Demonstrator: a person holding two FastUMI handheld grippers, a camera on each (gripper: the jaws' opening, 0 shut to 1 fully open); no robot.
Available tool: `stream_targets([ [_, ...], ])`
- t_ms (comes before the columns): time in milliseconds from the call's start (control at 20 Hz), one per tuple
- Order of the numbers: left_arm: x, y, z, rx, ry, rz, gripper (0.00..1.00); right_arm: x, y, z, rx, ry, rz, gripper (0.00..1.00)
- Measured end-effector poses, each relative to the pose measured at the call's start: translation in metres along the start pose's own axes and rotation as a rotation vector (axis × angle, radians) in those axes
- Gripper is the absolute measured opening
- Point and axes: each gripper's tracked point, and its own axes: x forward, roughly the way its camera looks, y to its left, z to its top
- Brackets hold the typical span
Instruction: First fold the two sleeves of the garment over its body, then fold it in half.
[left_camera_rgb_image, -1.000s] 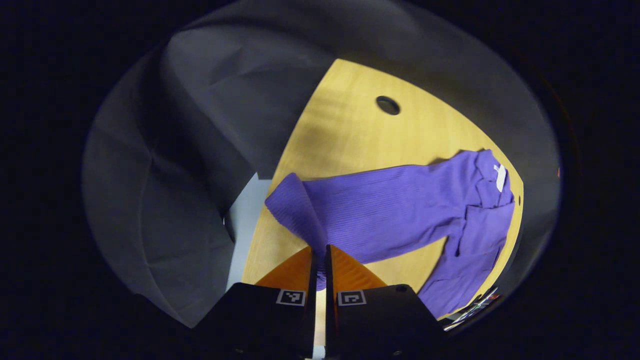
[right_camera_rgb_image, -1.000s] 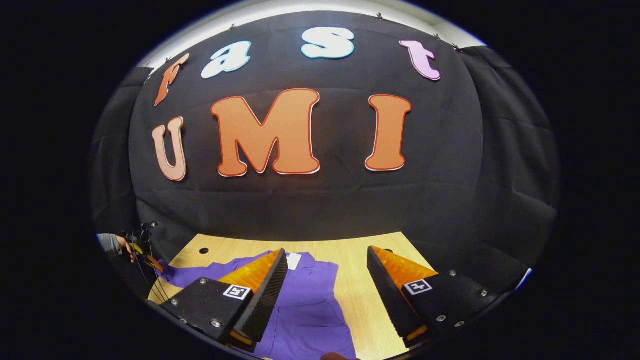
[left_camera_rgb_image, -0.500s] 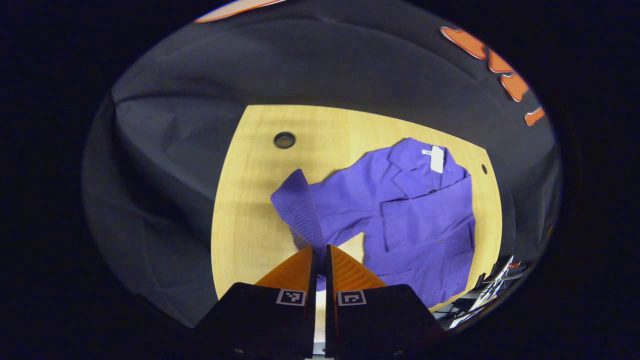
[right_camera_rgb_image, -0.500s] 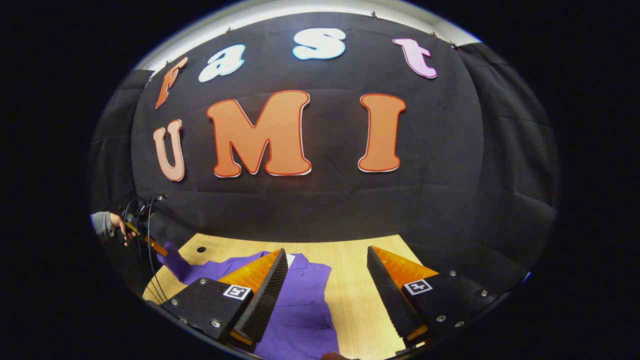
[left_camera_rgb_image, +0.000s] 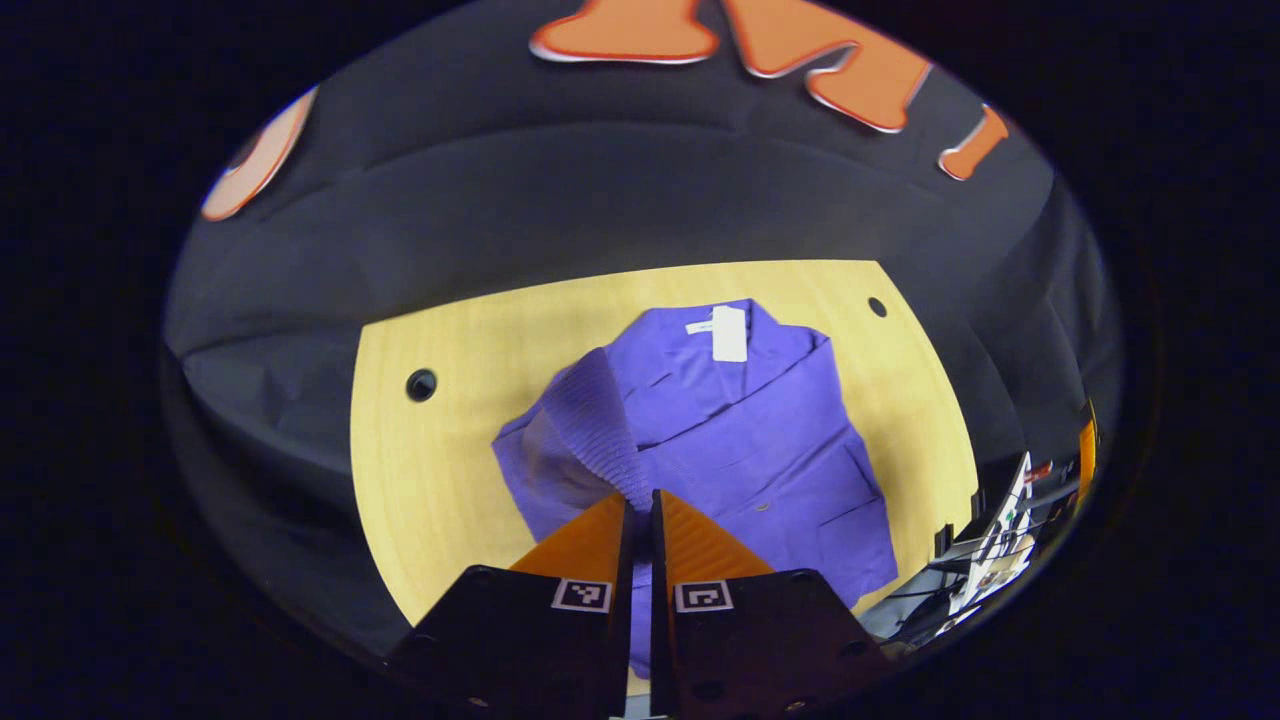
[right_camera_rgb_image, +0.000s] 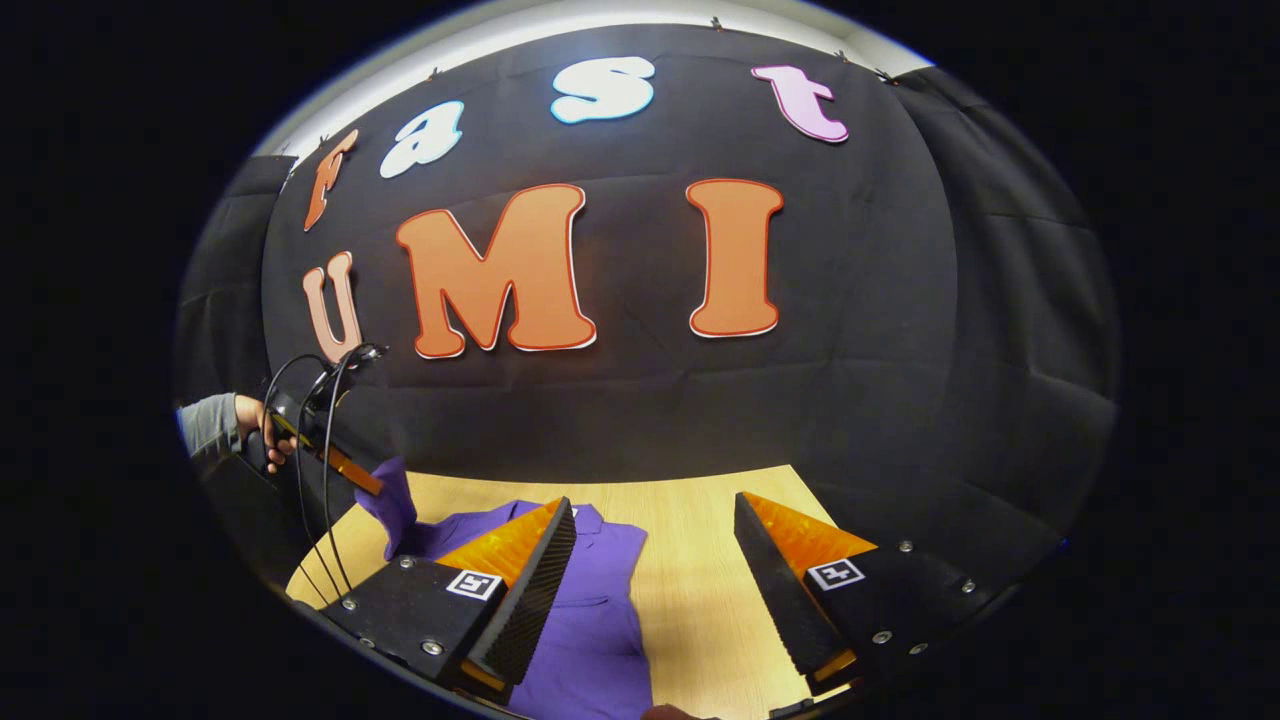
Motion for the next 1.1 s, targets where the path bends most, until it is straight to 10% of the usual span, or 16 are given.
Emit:
stream_targets([
  [750, 0.085, -0.184, 0.066, 0.132, 0.018, -0.101, 0.09, 0.003, -0.091, -0.027, 0.072, 0.049, -0.036, 0.95],
  [1100, 0.065, -0.217, 0.079, 0.176, -0.109, -0.183, 0.44, 0.014, -0.089, -0.036, 0.056, 0.076, -0.016, 0.95],
])
